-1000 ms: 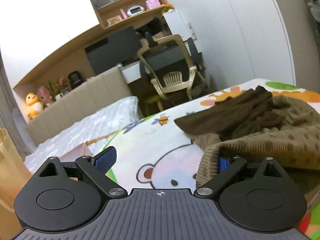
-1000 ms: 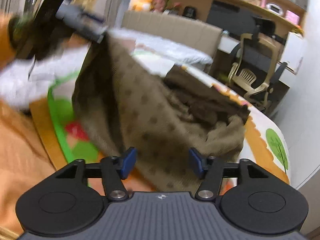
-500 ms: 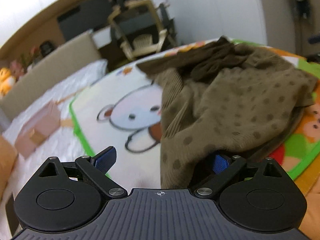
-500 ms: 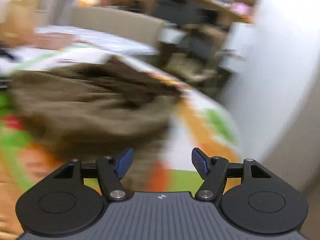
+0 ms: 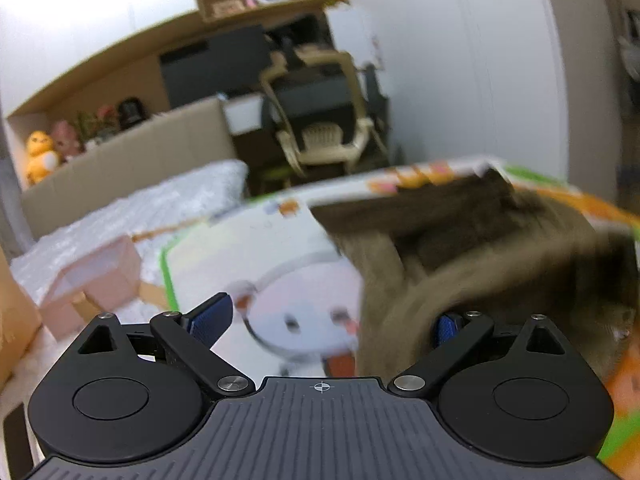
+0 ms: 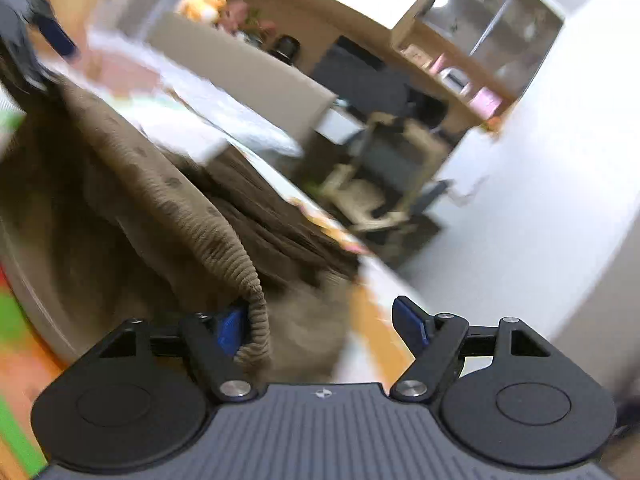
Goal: Fold clothes
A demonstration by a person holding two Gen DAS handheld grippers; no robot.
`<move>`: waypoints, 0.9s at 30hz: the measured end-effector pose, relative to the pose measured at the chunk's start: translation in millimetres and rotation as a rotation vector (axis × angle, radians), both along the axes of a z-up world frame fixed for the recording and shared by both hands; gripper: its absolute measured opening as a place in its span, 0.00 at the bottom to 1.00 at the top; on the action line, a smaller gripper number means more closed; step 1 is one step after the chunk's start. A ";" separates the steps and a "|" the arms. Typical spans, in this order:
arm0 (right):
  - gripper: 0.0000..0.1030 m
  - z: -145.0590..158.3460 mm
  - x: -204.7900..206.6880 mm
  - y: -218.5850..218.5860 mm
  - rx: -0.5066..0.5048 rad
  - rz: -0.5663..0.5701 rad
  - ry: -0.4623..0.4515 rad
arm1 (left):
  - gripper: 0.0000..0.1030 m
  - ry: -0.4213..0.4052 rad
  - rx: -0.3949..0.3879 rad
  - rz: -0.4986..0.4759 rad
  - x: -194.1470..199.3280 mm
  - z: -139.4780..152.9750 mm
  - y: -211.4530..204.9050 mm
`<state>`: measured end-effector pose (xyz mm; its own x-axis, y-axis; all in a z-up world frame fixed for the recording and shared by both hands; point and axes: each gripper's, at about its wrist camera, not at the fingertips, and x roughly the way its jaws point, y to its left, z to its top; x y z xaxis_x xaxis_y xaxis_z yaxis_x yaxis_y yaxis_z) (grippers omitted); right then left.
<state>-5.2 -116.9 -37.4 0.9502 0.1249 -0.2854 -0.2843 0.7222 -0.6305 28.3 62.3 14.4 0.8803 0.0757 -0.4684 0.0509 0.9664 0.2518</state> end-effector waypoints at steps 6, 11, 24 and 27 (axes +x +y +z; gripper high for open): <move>0.73 -33.2 -2.5 -26.1 -0.093 -0.052 0.061 | 0.97 0.141 0.050 -0.043 -22.6 -42.9 3.4; 0.73 45.0 -17.8 -22.4 0.005 -0.025 -0.199 | 0.97 0.056 0.103 0.001 -19.5 -19.4 5.8; 0.78 9.1 -48.5 -53.1 0.027 0.162 0.200 | 0.97 0.047 -0.070 0.205 -22.0 -13.2 48.7; 0.78 -7.5 -50.4 -52.6 0.009 0.181 0.278 | 0.97 0.104 -0.108 0.191 -22.6 -26.0 50.8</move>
